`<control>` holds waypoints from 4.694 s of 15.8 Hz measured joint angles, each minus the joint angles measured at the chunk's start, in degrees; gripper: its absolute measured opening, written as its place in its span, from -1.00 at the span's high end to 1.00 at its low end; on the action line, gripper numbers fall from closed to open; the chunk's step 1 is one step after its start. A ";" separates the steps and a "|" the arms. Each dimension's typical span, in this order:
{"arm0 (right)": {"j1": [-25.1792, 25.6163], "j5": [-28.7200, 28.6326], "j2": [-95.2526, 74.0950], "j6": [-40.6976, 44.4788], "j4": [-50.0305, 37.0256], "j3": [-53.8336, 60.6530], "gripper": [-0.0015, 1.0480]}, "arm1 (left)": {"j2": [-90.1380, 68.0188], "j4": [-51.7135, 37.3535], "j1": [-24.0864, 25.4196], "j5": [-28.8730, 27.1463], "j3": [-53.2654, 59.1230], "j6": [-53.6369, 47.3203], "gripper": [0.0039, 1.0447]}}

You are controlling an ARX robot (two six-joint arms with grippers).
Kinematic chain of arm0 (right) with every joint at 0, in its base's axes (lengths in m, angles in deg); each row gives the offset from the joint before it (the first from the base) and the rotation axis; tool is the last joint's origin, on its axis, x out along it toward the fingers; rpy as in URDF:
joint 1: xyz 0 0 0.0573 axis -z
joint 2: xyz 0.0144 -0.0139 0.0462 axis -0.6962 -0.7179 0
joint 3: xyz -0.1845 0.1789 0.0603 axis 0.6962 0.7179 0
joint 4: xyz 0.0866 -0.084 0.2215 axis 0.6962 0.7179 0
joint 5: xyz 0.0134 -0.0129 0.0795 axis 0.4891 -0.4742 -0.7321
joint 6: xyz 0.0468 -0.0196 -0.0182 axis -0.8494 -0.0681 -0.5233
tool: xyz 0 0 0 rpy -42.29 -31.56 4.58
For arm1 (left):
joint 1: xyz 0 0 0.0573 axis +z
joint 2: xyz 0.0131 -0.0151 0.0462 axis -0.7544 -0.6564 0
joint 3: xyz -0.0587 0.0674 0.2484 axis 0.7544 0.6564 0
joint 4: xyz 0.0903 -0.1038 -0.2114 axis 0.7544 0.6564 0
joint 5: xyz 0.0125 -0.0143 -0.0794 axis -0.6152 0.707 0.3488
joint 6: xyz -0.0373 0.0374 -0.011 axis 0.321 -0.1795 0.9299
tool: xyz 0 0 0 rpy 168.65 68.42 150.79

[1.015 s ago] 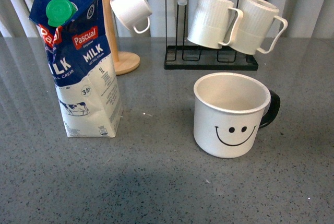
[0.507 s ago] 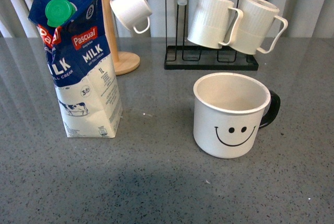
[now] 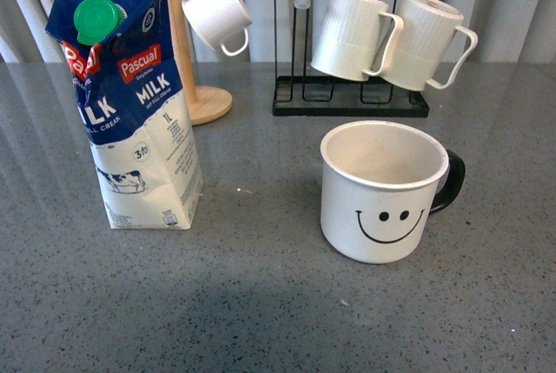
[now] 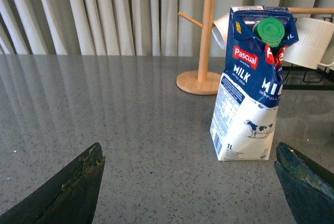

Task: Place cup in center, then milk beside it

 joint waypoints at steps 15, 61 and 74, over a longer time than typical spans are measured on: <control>0.00 0.02 2.84 0.04 -0.15 2.80 0.22 | 0.00 0.02 0.00 0.00 0.00 0.00 -0.88; 0.00 0.02 2.82 0.04 -0.20 2.80 -0.87 | -83.32 -30.29 -16.68 -7.17 -38.80 7.02 0.54; 0.00 0.02 2.84 0.04 -0.17 2.80 -0.87 | -79.17 -28.65 -32.17 -18.69 -39.08 10.38 0.93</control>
